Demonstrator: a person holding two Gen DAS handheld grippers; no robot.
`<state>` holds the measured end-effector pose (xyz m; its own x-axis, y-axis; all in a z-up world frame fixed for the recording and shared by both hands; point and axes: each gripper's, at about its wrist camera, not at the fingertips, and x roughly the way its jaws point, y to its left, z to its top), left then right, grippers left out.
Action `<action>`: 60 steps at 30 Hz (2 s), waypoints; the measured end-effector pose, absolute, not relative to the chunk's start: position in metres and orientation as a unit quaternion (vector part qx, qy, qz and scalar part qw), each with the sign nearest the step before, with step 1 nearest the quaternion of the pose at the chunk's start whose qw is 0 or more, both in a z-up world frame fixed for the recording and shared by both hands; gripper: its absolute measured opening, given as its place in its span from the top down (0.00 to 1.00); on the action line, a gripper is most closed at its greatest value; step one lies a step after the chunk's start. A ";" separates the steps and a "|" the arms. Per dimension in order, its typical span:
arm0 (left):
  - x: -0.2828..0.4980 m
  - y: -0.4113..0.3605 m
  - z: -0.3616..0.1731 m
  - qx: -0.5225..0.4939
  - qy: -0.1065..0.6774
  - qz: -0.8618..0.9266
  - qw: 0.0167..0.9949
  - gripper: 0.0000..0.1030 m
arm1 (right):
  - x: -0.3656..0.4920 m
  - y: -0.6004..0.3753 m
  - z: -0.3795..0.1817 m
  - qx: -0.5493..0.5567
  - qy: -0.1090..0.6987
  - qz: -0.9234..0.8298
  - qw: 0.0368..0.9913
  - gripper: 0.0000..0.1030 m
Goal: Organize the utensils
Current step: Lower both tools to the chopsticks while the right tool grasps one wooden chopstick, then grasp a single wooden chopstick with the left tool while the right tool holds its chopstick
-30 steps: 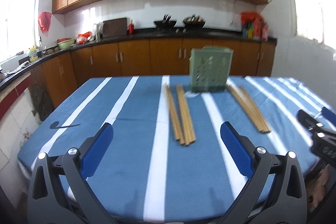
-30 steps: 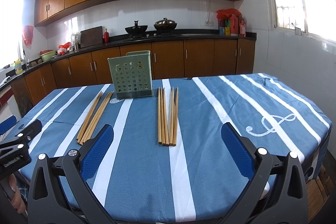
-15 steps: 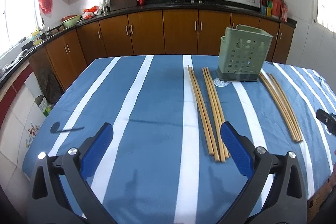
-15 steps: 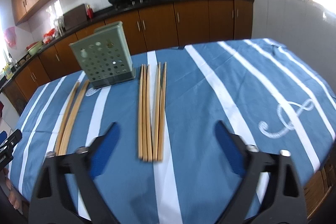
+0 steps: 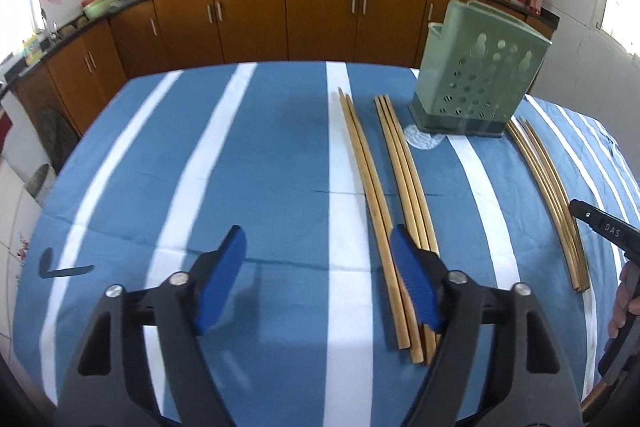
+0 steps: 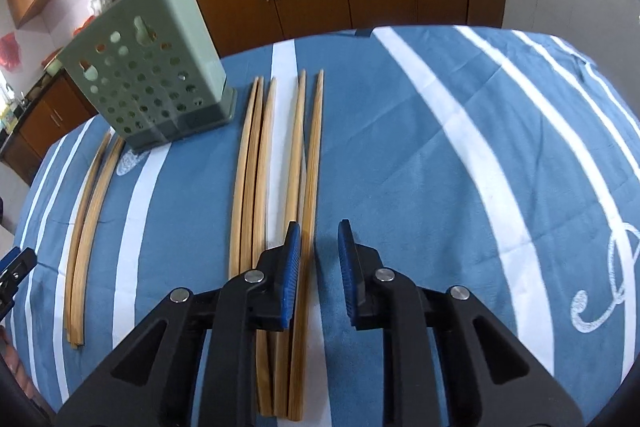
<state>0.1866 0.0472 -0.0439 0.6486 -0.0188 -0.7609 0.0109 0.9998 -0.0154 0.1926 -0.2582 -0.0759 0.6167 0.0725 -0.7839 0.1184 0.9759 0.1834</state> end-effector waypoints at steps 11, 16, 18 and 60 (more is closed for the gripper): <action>0.203 0.043 -0.060 -0.048 0.452 -0.069 0.888 0.64 | 0.193 -0.257 -0.076 0.076 0.427 -0.021 0.901 0.92; 0.206 0.039 -0.060 -0.044 0.454 -0.077 0.887 0.65 | 0.192 -0.252 -0.076 0.059 0.423 -0.029 0.904 0.92; 0.209 0.037 -0.063 -0.037 0.461 -0.074 0.884 0.73 | 0.194 -0.253 -0.076 0.061 0.423 -0.029 0.904 0.92; 0.233 0.074 -0.075 -0.040 0.437 -0.026 0.898 0.92 | 0.202 -0.277 -0.079 0.071 0.416 -0.045 0.906 0.92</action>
<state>0.2326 0.0736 -0.0750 0.6168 -0.0827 -0.7828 0.0121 0.9953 -0.0957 0.2016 -0.2773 -0.0787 0.6504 -0.0237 -0.7593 0.1410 0.9859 0.0900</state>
